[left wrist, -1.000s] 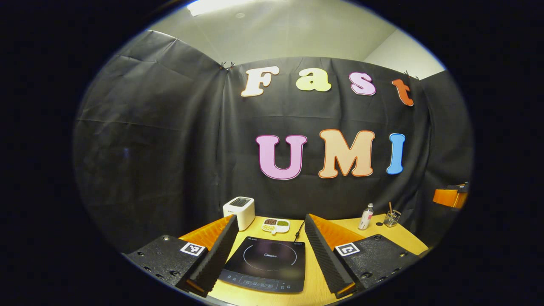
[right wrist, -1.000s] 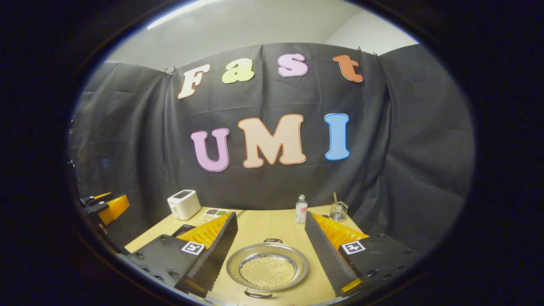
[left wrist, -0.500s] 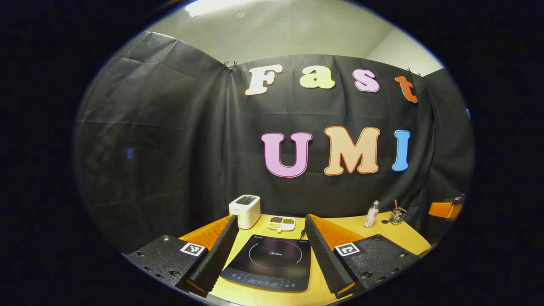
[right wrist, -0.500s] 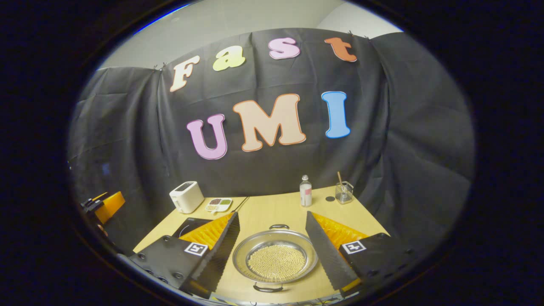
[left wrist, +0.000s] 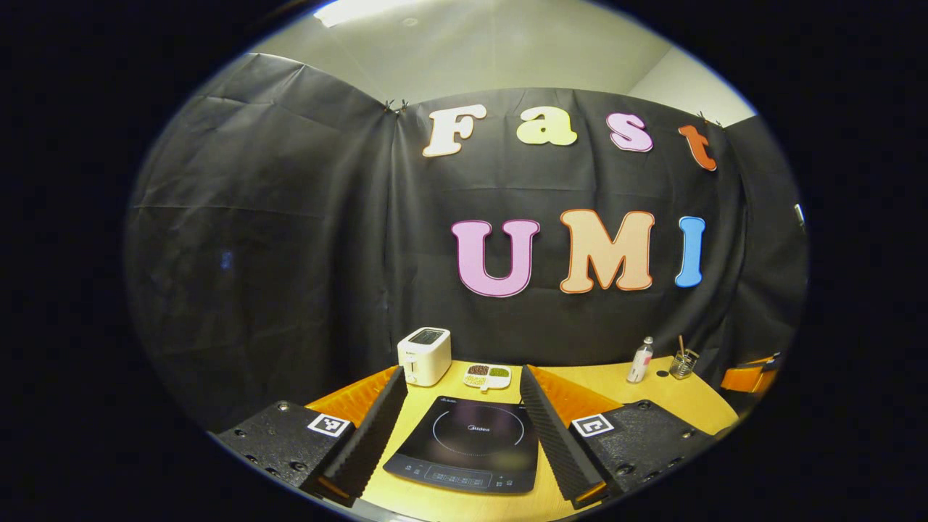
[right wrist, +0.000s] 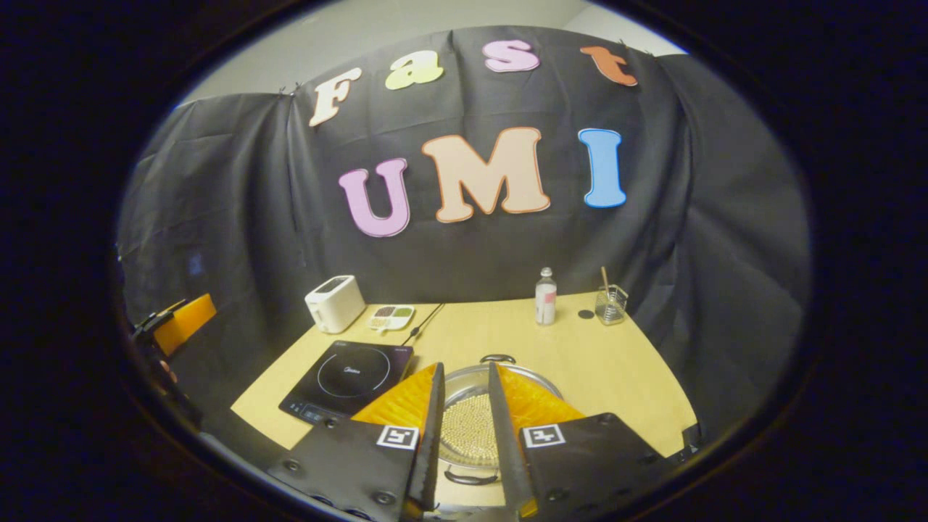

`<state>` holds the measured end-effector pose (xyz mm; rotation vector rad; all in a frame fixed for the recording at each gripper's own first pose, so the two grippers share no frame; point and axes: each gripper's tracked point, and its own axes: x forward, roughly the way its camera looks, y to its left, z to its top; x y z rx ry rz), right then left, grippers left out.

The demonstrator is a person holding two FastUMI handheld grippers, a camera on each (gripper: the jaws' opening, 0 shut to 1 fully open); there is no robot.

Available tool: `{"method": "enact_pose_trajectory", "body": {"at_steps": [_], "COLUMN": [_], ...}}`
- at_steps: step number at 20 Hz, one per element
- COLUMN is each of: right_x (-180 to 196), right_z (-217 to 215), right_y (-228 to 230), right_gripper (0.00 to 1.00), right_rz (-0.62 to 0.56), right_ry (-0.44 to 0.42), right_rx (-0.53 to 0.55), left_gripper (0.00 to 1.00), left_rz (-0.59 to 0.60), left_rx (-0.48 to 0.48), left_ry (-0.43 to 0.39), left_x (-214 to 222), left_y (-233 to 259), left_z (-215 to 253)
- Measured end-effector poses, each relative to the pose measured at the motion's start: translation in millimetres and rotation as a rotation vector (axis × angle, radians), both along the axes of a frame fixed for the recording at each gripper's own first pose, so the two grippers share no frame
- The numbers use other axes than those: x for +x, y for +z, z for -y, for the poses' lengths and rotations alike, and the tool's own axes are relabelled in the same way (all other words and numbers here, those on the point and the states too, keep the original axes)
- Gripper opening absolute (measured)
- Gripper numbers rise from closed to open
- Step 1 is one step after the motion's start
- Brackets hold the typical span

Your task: First push the handle of the pot to place it horizontally, then grasp the pot with both hands and set it on the induction cooktop.

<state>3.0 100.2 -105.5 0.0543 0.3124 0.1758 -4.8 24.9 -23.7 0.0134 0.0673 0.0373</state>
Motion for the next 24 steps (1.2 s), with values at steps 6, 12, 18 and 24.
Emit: {"method": "enact_pose_trajectory", "body": {"at_steps": [6, 12, 18, 24], "right_x": [-7, -19, -43, -61], "right_z": [-25, -62, -97, -113], "right_y": [-28, -66, -119, -168], "right_gripper": [0.09, 0.07, 0.07, 0.07], "right_rz": [-0.040, -0.169, -0.425, -0.676], "right_ry": [0.053, 0.144, 0.233, 0.217], "right_rx": [0.007, 0.084, 0.279, 0.509], "left_gripper": [0.92, 0.92, 0.95, 0.92], "left_rz": [-0.017, -0.037, -0.058, -0.086], "left_rx": [0.018, 0.024, 0.023, 0.028], "left_ry": [0.001, 0.027, 0.049, 0.085], "left_x": [-1, -6, -10, -16], "left_y": [-7, -16, -26, -41], "left_z": [-8, -22, -33, -48]}}
